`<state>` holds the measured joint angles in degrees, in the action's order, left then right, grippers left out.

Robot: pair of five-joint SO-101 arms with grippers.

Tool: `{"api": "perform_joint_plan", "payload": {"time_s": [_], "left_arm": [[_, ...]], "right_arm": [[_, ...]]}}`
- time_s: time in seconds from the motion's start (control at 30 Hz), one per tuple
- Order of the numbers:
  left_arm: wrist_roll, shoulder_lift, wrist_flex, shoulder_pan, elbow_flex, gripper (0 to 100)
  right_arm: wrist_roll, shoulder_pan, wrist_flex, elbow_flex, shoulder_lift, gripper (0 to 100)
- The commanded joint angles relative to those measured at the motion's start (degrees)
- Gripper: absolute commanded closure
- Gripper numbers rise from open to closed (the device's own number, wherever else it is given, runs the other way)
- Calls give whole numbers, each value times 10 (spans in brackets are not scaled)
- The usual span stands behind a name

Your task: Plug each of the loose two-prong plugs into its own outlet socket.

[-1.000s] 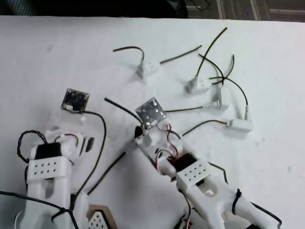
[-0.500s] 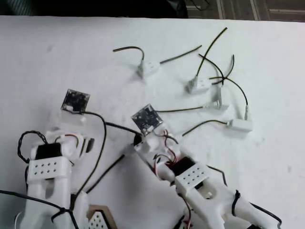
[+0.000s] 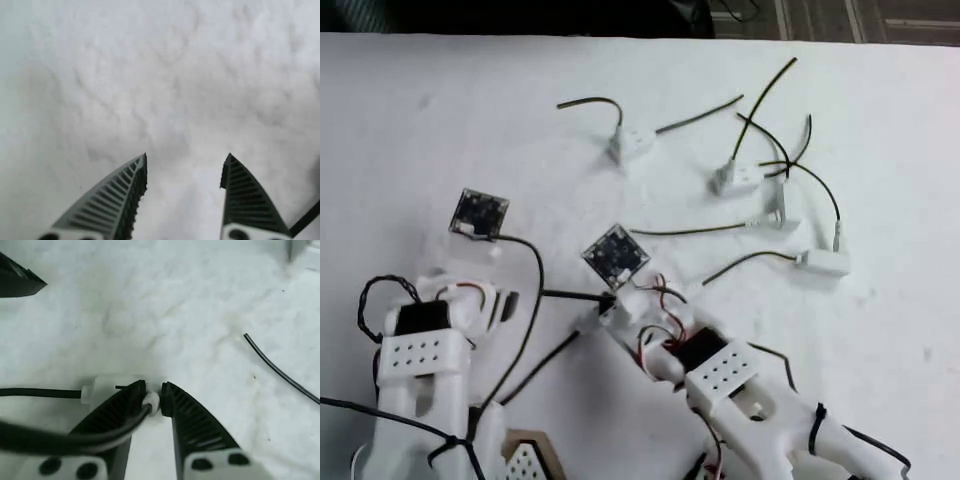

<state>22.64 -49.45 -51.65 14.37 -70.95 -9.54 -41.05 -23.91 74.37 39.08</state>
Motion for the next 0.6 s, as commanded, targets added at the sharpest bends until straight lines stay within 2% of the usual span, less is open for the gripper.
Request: {"api": "perform_joint_plan", "payload": {"time_s": [0.0, 0.33, 0.57], "left_arm": [[2, -13, 8, 6, 3, 751], [2, -13, 7, 6, 3, 751], [4, -13, 8, 6, 3, 751]], "right_arm": [[-5, -15, -31, -18, -10, 981], [-5, -15, -45, -118, -218, 981], [-6, -11, -107, -120, -201, 981]]}}
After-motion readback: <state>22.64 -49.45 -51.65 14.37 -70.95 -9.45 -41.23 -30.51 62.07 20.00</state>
